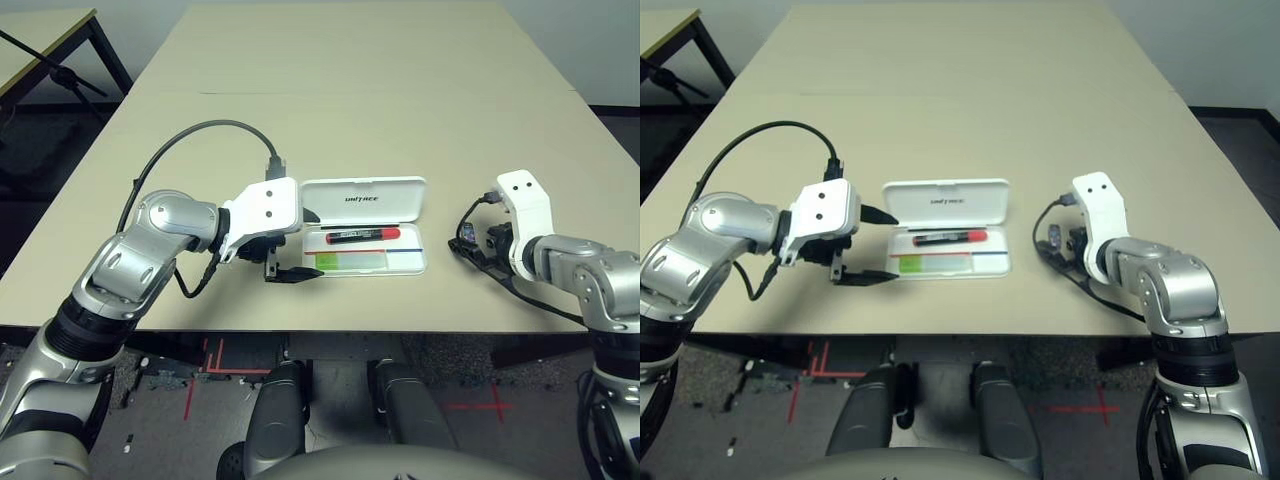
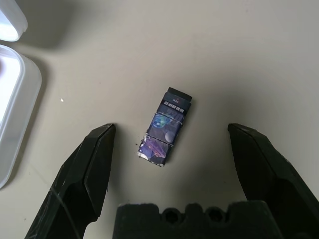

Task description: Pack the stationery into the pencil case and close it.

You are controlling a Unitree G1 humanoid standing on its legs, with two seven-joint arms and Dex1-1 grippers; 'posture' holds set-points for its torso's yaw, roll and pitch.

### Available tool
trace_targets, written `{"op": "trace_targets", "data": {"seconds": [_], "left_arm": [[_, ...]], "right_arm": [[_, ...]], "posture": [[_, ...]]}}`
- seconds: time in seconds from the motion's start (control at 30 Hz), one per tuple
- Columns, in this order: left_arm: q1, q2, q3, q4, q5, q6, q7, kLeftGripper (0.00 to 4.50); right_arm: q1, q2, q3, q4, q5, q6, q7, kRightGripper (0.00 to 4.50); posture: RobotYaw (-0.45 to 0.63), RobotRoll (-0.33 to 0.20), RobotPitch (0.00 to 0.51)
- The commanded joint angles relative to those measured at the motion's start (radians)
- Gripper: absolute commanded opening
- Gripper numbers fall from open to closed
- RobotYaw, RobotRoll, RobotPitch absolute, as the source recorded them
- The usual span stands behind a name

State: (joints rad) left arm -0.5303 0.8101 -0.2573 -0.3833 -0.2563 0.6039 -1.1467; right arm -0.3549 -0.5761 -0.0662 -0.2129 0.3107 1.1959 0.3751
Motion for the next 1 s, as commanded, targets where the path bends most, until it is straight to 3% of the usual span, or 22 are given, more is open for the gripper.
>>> {"op": "trace_targets", "data": {"seconds": [0.03,0.17,0.37,0.43,0.63,0.8,1.0], "left_arm": [[0.015,0.012,-0.013,-0.031,0.002,0.011,0.004,4.5],[0.019,0.015,-0.012,-0.038,0.001,0.016,0.004,4.5],[0.024,0.019,-0.013,-0.044,-0.001,0.02,0.0,4.5],[0.024,0.02,-0.015,-0.043,-0.001,0.02,-0.001,4.5],[0.02,0.016,-0.022,-0.034,0.002,0.015,-0.004,4.5],[0.018,0.017,-0.025,-0.027,0.004,0.011,-0.007,4.5],[0.013,0.014,-0.032,-0.013,0.008,0.003,-0.009,4.5]], "right_arm": [[0.002,0.015,0.033,0.036,-0.006,-0.015,0.009,4.32],[0.004,0.007,0.046,0.043,-0.01,-0.032,0.014,3.26],[0.006,-0.017,0.067,0.052,-0.028,-0.065,0.028,0.86],[0.007,-0.039,0.08,0.058,-0.04,-0.09,0.045,0.32],[-0.002,-0.162,0.126,0.093,-0.038,-0.233,0.225,0.32],[-0.043,-0.325,0.14,0.162,-0.036,-0.457,0.495,0.32],[-0.13,-0.418,0.181,0.318,-0.045,-0.686,0.81,0.32]], "posture": [[0.0,0.0,0.15],[0.0,0.0,0.151],[0.0,0.0,0.15],[0.0,0.0,0.149],[0.0,0.0,0.143],[0.0,0.0,0.14],[0.0,0.0,0.134]]}}
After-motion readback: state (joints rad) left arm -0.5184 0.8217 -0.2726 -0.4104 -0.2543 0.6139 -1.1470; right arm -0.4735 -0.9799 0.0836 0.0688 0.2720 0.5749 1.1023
